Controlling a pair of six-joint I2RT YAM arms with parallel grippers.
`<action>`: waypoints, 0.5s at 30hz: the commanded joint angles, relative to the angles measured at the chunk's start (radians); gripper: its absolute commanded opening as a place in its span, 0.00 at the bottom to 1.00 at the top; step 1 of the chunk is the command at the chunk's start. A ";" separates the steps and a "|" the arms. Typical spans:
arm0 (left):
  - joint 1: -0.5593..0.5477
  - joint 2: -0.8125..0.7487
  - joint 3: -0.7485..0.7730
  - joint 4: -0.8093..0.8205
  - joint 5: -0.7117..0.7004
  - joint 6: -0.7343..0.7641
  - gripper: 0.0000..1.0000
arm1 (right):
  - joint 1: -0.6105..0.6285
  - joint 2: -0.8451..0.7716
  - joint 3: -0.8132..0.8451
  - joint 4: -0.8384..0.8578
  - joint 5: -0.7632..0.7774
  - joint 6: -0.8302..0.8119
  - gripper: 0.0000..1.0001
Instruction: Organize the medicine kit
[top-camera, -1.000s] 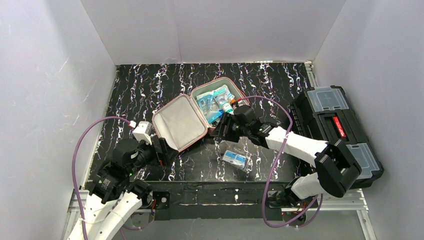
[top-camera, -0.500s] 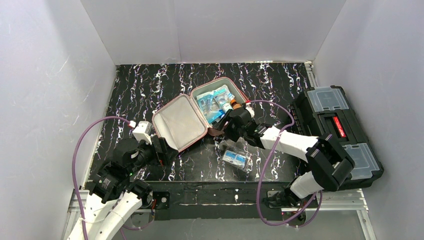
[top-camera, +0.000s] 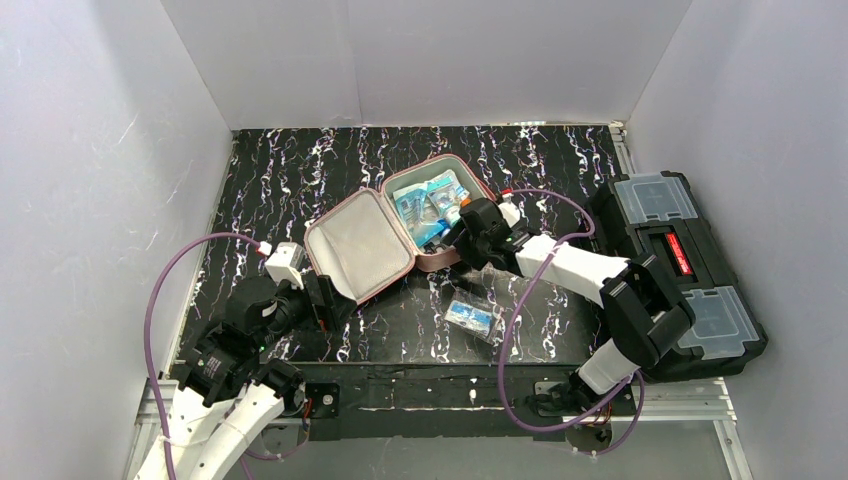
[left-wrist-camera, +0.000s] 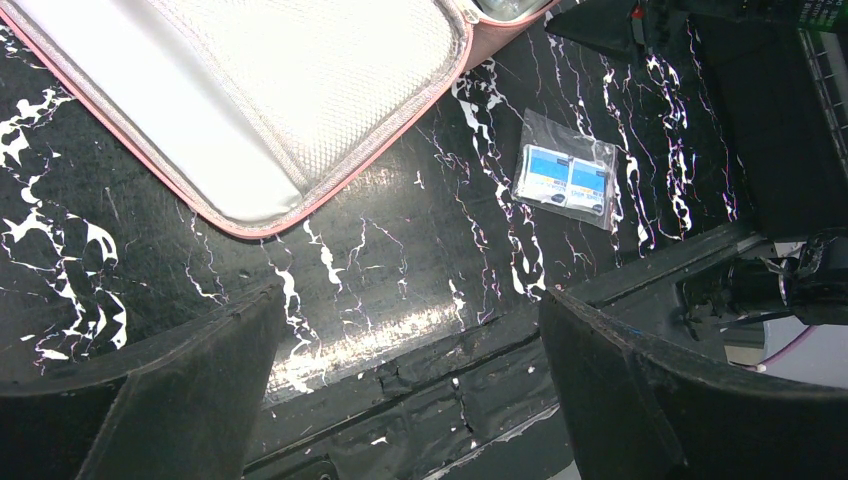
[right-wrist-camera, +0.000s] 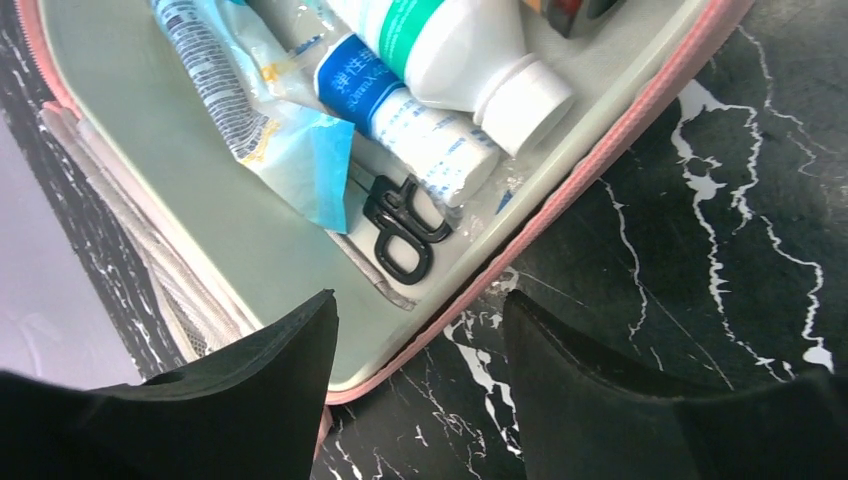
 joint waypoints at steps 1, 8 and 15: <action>0.005 -0.005 0.010 -0.008 -0.005 0.002 1.00 | -0.017 0.011 0.038 -0.037 0.023 -0.041 0.65; 0.006 -0.007 0.009 -0.008 -0.001 0.002 0.99 | -0.075 0.022 0.044 -0.026 -0.043 -0.143 0.34; 0.006 -0.007 0.008 -0.007 0.002 0.004 0.99 | -0.125 0.041 0.057 -0.034 -0.098 -0.237 0.13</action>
